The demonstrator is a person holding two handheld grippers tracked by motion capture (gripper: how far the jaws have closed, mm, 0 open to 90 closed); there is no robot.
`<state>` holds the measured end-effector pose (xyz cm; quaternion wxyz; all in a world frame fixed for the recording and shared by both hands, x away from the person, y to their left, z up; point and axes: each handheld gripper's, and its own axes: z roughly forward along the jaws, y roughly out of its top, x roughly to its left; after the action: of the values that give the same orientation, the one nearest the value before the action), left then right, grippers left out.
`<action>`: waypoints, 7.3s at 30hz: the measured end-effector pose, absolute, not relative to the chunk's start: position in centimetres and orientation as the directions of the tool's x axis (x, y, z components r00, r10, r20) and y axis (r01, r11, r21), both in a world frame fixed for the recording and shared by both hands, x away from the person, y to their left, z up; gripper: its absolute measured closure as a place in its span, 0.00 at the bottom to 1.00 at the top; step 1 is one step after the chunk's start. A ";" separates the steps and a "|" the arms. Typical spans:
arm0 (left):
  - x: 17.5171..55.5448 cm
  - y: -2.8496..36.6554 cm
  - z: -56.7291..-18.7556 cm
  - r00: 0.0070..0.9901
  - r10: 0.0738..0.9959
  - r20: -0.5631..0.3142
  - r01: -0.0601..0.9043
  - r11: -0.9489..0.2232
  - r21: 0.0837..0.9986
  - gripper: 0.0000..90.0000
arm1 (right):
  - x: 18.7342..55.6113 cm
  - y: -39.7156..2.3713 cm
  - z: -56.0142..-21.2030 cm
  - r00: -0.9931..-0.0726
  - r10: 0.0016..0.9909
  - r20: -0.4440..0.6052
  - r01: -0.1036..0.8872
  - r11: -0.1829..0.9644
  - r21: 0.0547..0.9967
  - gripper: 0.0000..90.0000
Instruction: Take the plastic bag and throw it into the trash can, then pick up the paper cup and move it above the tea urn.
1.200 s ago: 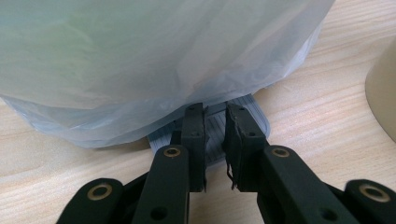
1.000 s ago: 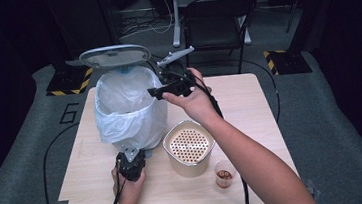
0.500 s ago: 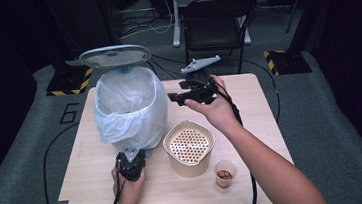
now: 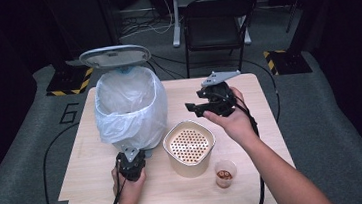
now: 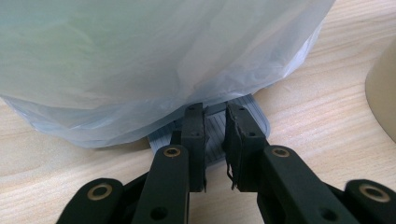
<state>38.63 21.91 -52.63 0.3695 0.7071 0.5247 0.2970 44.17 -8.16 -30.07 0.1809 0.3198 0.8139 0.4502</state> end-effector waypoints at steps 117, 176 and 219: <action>38.6 21.9 -52.6 0.272 0.962 0.027 0.523 -0.171 0.835 0.87 | 33.0 -14.9 -47.9 -0.806 0.592 0.011 0.388 0.514 0.765 0.29; 38.6 21.9 -52.6 0.273 0.962 0.031 0.523 -0.176 0.834 0.87 | 41.0 -18.1 -40.1 -0.733 0.676 -0.070 0.383 0.496 0.779 0.32; 38.6 21.9 -52.6 0.271 0.962 0.029 0.521 -0.172 0.836 0.86 | 48.8 -15.3 -35.9 -0.722 0.673 -0.161 0.323 0.533 0.782 0.34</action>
<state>38.61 21.91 -52.65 0.3711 0.7055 0.5256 0.2972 48.80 -15.27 -35.90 0.2287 0.2944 0.8452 0.3829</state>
